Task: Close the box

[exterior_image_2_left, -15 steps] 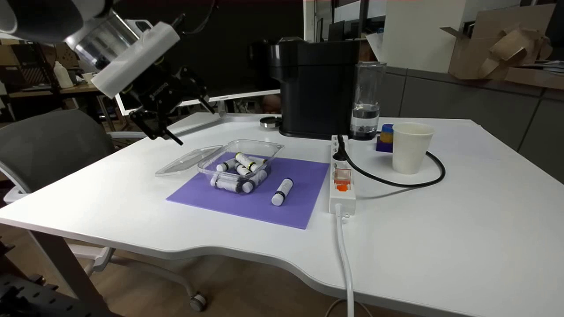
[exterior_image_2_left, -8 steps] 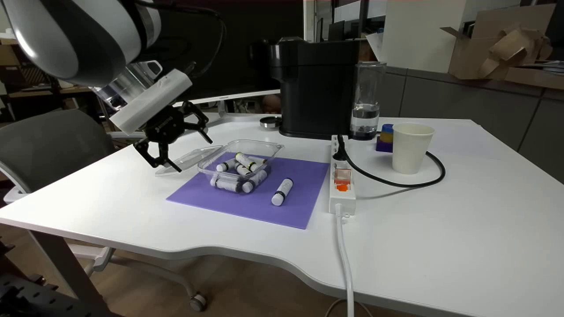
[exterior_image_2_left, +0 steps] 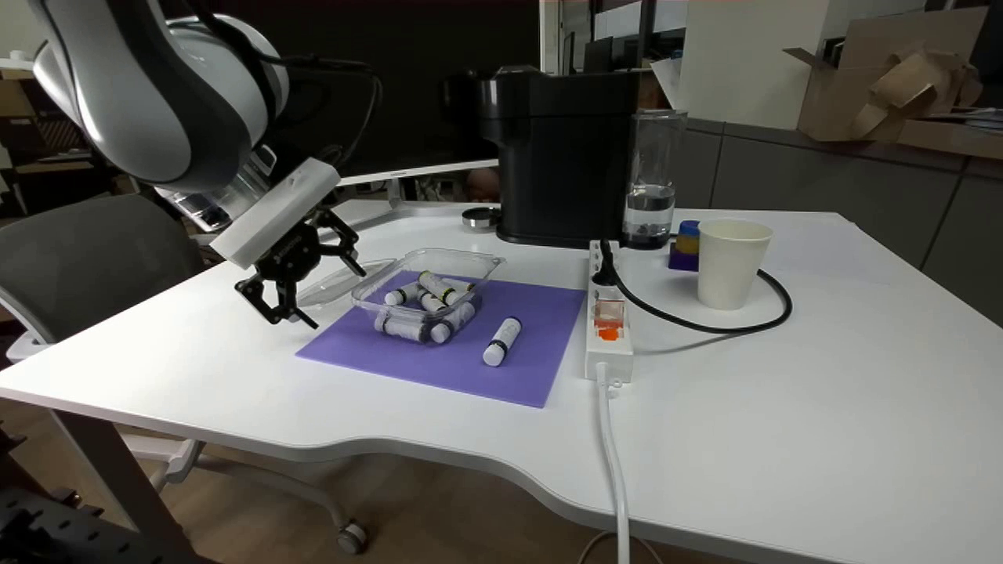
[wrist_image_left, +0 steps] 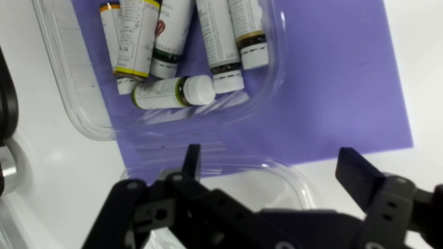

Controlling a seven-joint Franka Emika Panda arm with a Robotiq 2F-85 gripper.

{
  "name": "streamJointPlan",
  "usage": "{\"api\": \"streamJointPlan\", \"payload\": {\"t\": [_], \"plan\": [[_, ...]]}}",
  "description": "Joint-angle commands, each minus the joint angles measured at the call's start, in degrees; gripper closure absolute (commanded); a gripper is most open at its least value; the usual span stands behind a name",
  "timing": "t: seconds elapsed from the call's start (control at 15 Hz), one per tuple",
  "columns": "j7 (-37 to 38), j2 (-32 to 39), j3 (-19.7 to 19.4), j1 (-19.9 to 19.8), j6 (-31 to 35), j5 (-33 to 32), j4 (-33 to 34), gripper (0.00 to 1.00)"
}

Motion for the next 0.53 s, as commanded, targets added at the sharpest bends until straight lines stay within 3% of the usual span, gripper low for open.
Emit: {"api": "streamJointPlan", "payload": {"t": [0.0,0.47], "plan": [[3.26,2.34,-0.07,1.02,-0.77,-5.37,2.78,0.0],[4.98,4.58,0.8,2.41,-2.01,-12.29,5.51,0.0]]}}
